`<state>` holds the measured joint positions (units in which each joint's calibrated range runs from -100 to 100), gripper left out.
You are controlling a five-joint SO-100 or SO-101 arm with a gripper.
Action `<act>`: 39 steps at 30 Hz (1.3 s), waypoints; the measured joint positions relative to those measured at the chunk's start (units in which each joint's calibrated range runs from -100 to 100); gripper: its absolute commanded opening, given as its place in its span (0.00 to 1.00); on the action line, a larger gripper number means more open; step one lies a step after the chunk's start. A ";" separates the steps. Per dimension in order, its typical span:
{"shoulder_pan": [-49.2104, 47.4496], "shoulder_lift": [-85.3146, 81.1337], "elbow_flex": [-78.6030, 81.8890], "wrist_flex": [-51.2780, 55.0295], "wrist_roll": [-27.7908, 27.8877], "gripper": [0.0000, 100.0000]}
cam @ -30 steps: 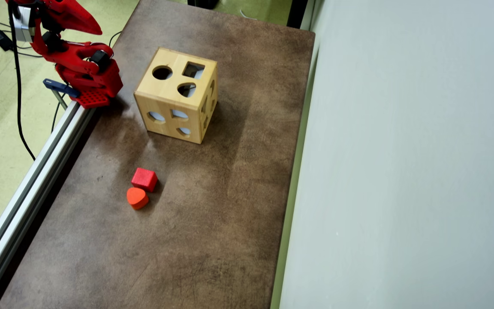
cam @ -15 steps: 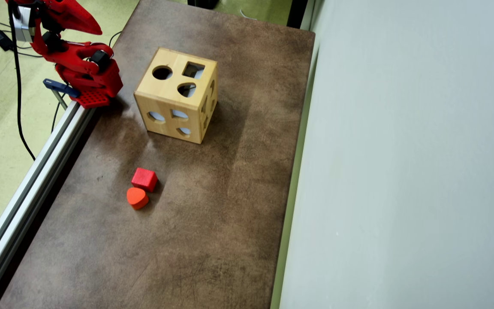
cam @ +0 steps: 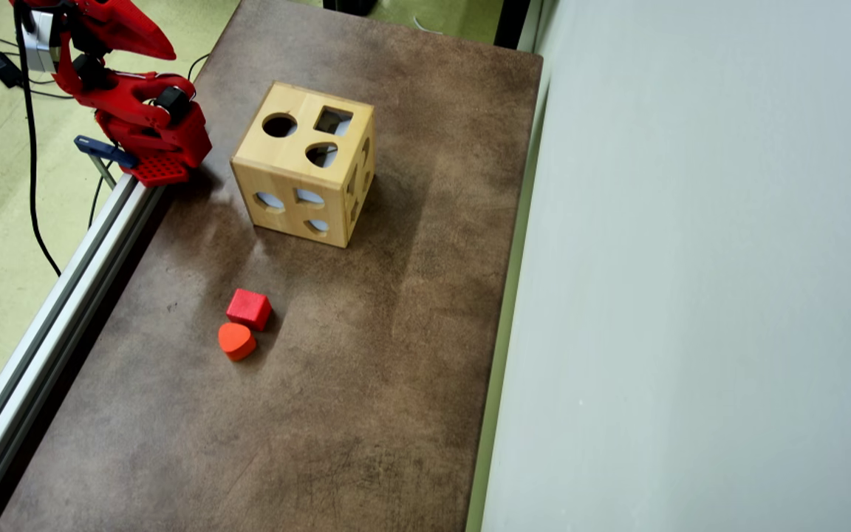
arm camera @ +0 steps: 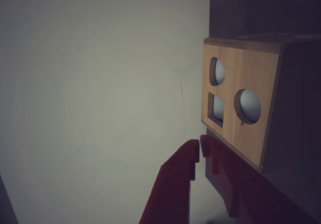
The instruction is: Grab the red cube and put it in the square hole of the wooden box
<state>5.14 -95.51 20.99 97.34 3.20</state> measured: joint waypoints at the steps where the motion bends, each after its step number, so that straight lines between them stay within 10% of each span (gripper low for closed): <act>1: 0.00 0.00 0.00 0.00 0.00 0.01; 23: 0.00 1.02 0.18 -0.48 -0.20 0.01; 39: 10.78 54.66 -31.60 -11.22 -0.20 0.01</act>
<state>15.92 -40.85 -10.61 86.12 3.00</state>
